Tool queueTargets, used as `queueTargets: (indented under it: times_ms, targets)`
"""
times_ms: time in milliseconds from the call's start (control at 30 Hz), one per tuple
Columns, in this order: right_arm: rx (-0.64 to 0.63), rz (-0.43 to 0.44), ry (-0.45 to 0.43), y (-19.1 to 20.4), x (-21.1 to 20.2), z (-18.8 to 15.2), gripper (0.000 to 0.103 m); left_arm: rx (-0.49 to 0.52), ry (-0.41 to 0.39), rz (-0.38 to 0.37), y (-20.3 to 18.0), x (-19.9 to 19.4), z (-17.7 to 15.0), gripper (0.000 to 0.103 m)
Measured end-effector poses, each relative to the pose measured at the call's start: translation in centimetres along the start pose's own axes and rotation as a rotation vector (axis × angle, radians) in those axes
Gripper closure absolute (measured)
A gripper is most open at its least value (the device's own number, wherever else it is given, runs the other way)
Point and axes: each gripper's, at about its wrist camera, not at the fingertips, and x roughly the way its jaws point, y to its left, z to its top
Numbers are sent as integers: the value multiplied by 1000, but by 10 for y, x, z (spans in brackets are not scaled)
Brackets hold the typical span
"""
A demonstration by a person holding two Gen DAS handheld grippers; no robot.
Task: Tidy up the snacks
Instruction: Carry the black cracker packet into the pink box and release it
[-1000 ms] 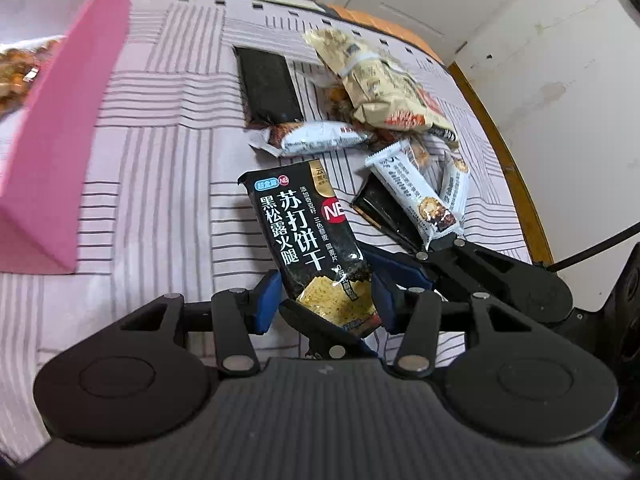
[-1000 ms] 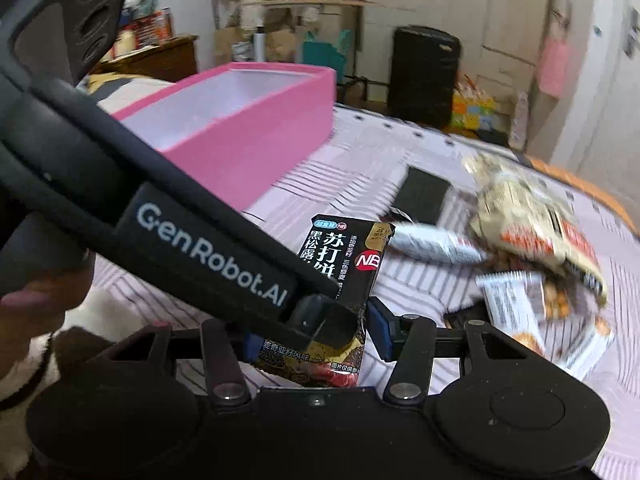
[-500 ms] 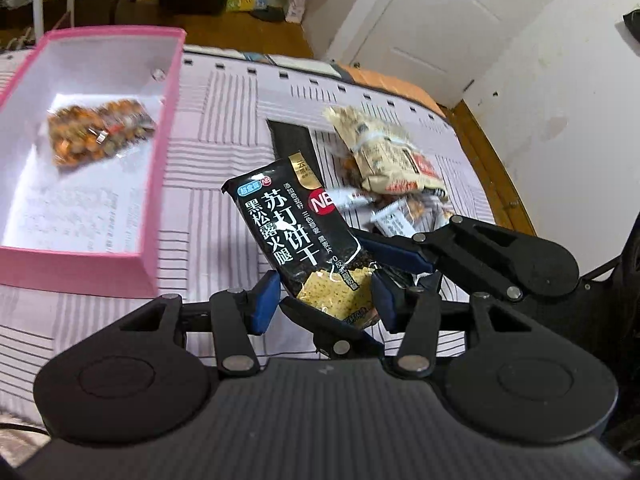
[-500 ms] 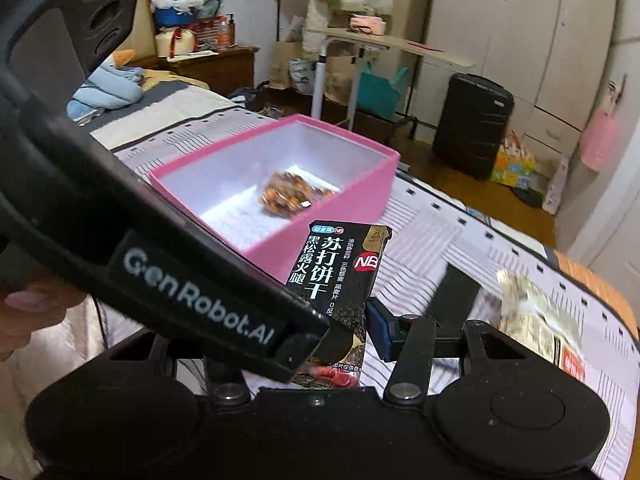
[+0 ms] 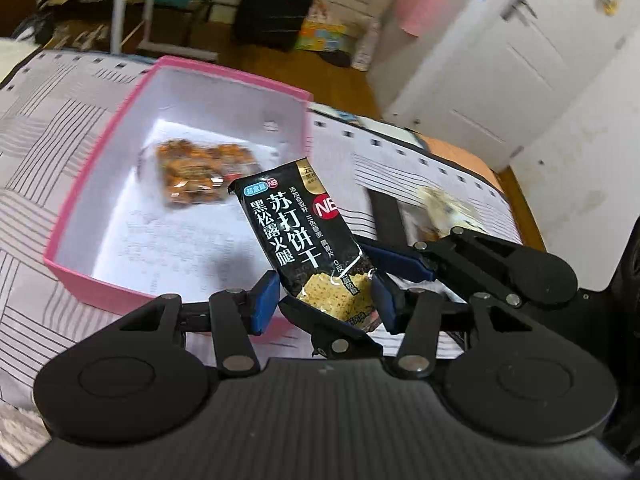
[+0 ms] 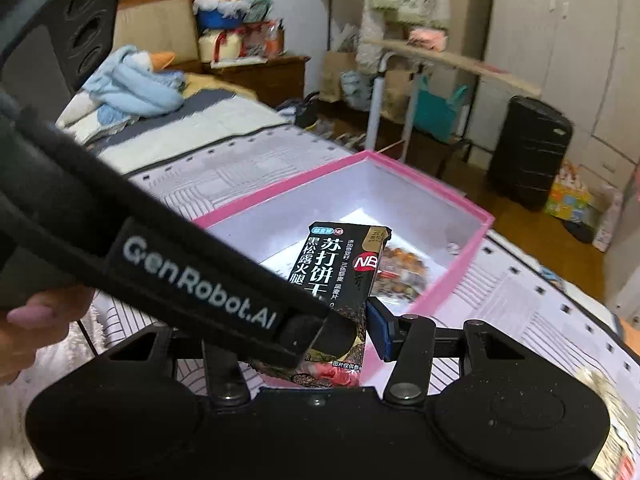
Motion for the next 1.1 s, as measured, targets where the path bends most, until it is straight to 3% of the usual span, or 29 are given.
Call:
queueTargets:
  times_ms: [200, 367, 567, 667, 833, 1100]
  targets:
    - [-53, 16, 86, -2, 43, 12, 47, -120, 69, -1, 46, 32, 17, 54]
    - [-61, 51, 155, -4, 64, 23, 47, -169, 102, 12, 64, 54, 22, 54]
    - [-109, 23, 193, 1, 84, 22, 46, -214, 123, 43, 77, 75, 25, 51]
    - [-89, -3, 180, 0, 82, 24, 31, -244, 115, 49, 82, 84, 23, 49]
    - [-131, -16, 159, 7, 67, 22, 31, -229, 89, 67, 81, 84, 22, 49]
    - [-124, -11, 104, 15, 13, 12, 31, -95, -1, 120, 58, 42, 20, 49]
